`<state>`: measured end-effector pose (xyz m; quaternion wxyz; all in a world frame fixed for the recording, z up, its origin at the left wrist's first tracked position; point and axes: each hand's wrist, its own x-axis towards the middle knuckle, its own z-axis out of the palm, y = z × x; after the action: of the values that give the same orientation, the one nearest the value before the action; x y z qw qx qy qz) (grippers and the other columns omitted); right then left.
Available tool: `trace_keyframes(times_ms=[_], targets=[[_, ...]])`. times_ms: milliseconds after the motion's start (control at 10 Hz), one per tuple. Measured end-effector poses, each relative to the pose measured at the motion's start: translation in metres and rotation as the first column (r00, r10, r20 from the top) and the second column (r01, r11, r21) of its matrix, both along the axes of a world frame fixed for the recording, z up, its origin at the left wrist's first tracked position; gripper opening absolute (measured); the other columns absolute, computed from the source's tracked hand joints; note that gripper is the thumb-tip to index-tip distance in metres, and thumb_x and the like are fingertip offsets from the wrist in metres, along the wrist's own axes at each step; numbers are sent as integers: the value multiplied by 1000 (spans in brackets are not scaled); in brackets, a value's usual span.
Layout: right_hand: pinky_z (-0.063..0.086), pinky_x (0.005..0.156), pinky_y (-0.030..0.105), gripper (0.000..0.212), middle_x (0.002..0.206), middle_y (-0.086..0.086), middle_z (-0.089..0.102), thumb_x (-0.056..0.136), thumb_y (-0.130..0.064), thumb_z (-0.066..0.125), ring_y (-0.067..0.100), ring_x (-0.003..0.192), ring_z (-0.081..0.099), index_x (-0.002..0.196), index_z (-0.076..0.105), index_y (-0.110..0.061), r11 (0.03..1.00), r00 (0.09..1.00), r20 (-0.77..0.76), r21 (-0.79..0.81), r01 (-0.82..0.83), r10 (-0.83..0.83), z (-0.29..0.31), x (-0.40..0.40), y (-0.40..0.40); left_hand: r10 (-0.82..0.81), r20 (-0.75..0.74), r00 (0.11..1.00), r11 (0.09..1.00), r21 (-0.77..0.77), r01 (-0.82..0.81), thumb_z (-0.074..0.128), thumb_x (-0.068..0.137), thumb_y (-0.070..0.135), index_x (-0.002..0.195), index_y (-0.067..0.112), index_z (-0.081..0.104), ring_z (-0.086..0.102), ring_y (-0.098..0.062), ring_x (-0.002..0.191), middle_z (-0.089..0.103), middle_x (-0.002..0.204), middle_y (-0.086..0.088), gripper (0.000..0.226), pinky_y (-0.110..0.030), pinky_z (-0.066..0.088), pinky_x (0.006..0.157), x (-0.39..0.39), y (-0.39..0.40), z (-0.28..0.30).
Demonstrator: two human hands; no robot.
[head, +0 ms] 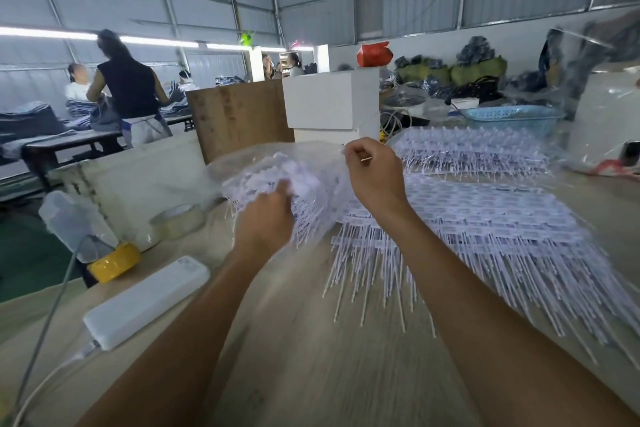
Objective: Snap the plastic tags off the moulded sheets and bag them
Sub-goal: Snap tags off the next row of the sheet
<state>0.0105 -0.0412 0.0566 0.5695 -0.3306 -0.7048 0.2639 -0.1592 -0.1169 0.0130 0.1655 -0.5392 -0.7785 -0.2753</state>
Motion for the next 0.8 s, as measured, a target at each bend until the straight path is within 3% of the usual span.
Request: trace_keyframes(times_ms=[100,200,300,400,500,600,700,800], targets=[[46,67,13,19,87,-10,68,100,-14,55,-1,78,60,93,72,-13,999,998,-49,-29,-40,39,2,-1,-2,-50,30,998,909,-414,58,41,102,20,117,13,57,62,-36,109,65,119,-12,23,-39,48,85,0,10,-12],[51,73,23,20,85,-8,68,99,-12,54,9,81,62,93,73,-11,997,993,-94,-30,-75,72,9,-3,-5,-34,172,985,938,-335,91,43,104,20,137,8,53,55,-36,126,57,139,-16,37,-44,45,104,-3,24,2],[52,76,27,19,85,-6,68,99,-12,54,13,84,64,94,73,-11,997,993,-89,-23,-76,74,12,-3,-4,32,293,956,993,-120,3,47,102,12,137,2,49,59,-37,119,61,130,-20,37,-46,49,100,-11,40,24],[53,78,27,19,92,-5,71,100,-13,55,10,87,64,96,74,-12,998,996,-65,-35,-59,56,7,-3,-3,43,316,948,998,-46,-30,47,101,10,122,-2,58,61,-38,111,64,119,-21,27,-48,51,97,-3,52,32],[54,79,28,19,95,-6,72,100,-14,56,9,87,64,97,74,-14,996,996,-60,-61,-64,60,6,-2,-1,67,317,946,976,-217,3,37,108,20,142,6,47,52,-38,127,54,138,-19,38,-45,44,105,10,58,17],[54,79,26,19,95,-7,72,100,-14,56,8,87,64,97,75,-14,995,996,-46,-65,-73,71,7,0,0,0,331,944,922,-365,128,38,108,17,151,7,37,41,-34,139,42,154,-17,43,-25,37,102,11,53,10],[54,80,27,19,95,-5,72,99,-14,56,9,88,65,97,75,-13,995,996,-36,-62,-79,77,8,3,1,-58,228,972,861,-482,164,45,103,3,133,-5,53,63,-31,100,60,120,-21,32,-22,48,74,-9,49,34],[54,81,28,19,92,-5,72,99,-14,57,10,87,65,95,75,-14,994,996,-30,-70,-82,80,9,5,4,26,286,958,881,-460,113,49,104,17,83,21,52,43,-10,63,51,85,-1,21,-21,36,53,-40,47,48]])
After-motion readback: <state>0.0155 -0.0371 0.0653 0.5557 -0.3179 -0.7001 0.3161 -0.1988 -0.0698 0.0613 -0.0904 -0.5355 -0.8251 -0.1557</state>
